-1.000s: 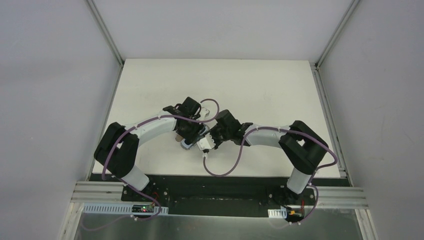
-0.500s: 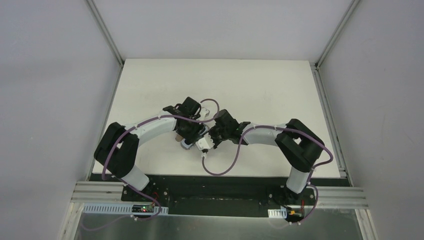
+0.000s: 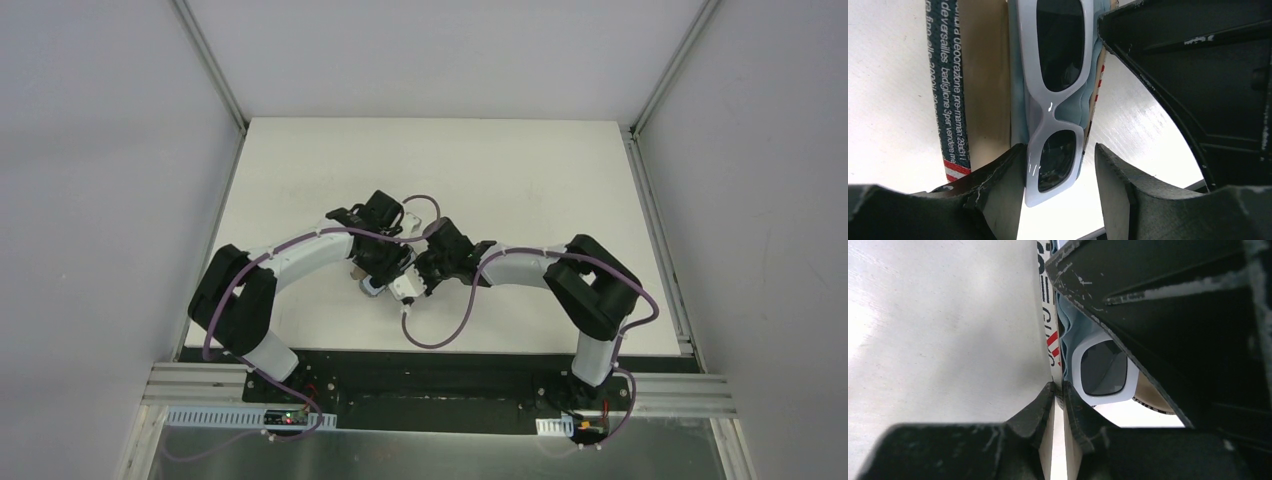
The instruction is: Organize the sunglasses
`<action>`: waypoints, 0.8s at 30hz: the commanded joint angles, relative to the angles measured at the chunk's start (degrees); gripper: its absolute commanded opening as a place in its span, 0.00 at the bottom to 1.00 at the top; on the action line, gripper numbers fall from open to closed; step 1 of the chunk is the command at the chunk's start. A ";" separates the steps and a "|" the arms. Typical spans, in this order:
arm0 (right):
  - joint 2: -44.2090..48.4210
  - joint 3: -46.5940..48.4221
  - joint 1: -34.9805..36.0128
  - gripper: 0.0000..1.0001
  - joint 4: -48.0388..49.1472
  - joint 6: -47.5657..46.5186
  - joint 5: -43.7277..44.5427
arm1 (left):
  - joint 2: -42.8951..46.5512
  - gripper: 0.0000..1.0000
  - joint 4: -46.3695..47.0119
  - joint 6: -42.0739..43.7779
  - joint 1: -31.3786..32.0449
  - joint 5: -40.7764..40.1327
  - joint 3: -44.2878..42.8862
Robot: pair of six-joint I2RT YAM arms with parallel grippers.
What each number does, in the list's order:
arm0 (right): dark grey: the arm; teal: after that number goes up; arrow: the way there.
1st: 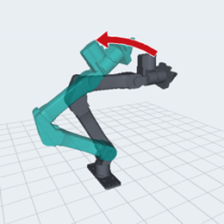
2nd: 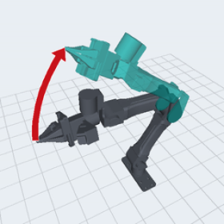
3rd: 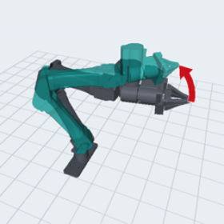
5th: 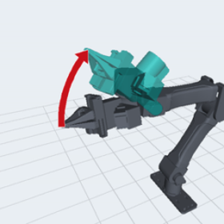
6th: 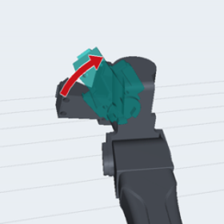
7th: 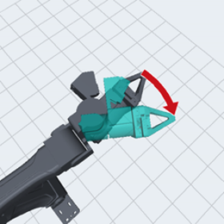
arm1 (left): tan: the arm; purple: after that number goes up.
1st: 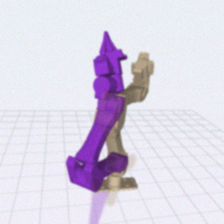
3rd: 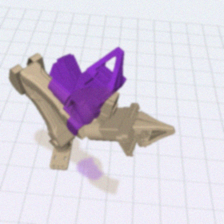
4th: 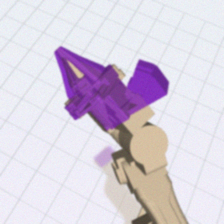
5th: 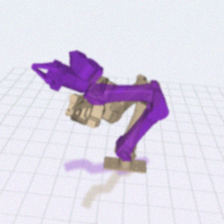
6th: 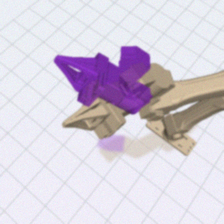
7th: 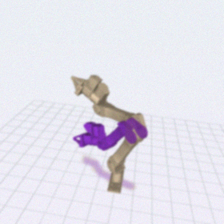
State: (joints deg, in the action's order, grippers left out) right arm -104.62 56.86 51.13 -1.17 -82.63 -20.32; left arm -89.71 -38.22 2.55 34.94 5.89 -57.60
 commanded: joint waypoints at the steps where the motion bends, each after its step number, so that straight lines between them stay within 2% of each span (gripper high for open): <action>1: -0.74 1.65 0.03 0.13 -2.25 -0.44 0.10 | 2.60 0.53 -0.55 0.30 0.50 -0.43 -2.82; 6: -0.18 1.94 0.11 0.13 -2.81 -0.43 0.10 | 4.72 0.58 -1.21 -0.27 0.53 -2.14 -4.48; 20: -0.13 1.94 0.32 0.13 -3.31 -0.45 0.45 | 12.63 0.58 -2.07 -1.75 0.48 -1.90 -10.17; 24: -0.22 2.03 0.34 0.13 -3.40 -0.43 0.71 | 15.85 0.61 0.53 -5.09 0.33 -7.61 -10.35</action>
State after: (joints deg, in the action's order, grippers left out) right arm -104.75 57.23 51.24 -3.25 -82.65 -20.10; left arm -78.63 -40.71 1.34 34.94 3.92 -65.47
